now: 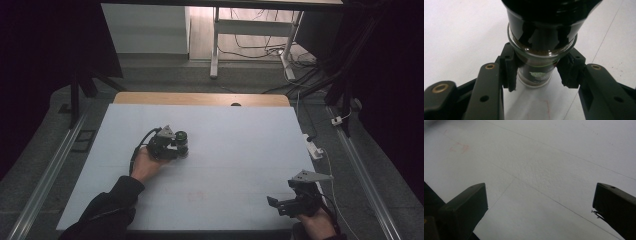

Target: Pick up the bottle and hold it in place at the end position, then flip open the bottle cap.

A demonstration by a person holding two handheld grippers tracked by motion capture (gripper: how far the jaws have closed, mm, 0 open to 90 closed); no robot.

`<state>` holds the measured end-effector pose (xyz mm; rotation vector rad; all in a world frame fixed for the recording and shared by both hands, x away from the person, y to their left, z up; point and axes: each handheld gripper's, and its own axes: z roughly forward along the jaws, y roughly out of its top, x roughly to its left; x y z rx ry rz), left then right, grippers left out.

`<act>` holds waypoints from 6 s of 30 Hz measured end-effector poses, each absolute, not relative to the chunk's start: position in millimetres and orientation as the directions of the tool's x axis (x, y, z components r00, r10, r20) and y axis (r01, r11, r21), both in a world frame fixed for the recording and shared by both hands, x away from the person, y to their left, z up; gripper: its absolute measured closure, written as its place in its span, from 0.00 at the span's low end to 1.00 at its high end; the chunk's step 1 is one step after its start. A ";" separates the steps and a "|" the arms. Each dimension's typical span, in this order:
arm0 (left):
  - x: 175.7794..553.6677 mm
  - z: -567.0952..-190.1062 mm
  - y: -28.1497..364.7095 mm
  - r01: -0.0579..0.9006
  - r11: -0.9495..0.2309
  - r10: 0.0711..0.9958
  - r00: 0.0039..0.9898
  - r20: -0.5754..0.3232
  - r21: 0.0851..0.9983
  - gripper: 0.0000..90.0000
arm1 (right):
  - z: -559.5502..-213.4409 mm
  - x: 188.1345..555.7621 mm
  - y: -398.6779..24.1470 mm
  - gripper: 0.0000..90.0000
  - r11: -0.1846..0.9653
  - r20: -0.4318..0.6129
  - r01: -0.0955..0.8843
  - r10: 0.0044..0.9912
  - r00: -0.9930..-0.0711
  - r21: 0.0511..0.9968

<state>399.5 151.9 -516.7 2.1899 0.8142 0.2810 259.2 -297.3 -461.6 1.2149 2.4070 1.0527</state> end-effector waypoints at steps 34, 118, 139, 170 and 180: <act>423.0 -488.3 94.7 0.441 -0.499 0.600 0.797 -0.070 0.746 0.60 | -462.1 260.8 -297.8 0.00 0.389 0.107 0.605 0.776 -0.621 0.695; 422.4 -514.6 87.3 0.483 -0.487 0.661 0.748 -0.054 0.728 0.60 | -444.9 273.4 -253.3 0.00 0.423 0.080 0.453 0.655 -0.751 0.785; 423.4 -514.5 87.7 0.488 -0.486 0.661 0.748 -0.060 0.725 0.60 | -443.2 295.4 -222.9 0.00 0.421 0.112 0.437 0.606 -0.788 0.795; 421.9 -517.4 88.8 0.465 -0.486 0.654 0.755 -0.045 0.741 0.60 | -446.1 340.4 -166.7 0.00 0.475 0.068 0.404 0.580 -0.812 0.782; 422.1 -517.4 89.0 0.462 -0.490 0.651 0.758 -0.042 0.740 0.60 | -448.5 358.8 -153.2 0.00 0.479 0.058 0.405 0.588 -0.806 0.779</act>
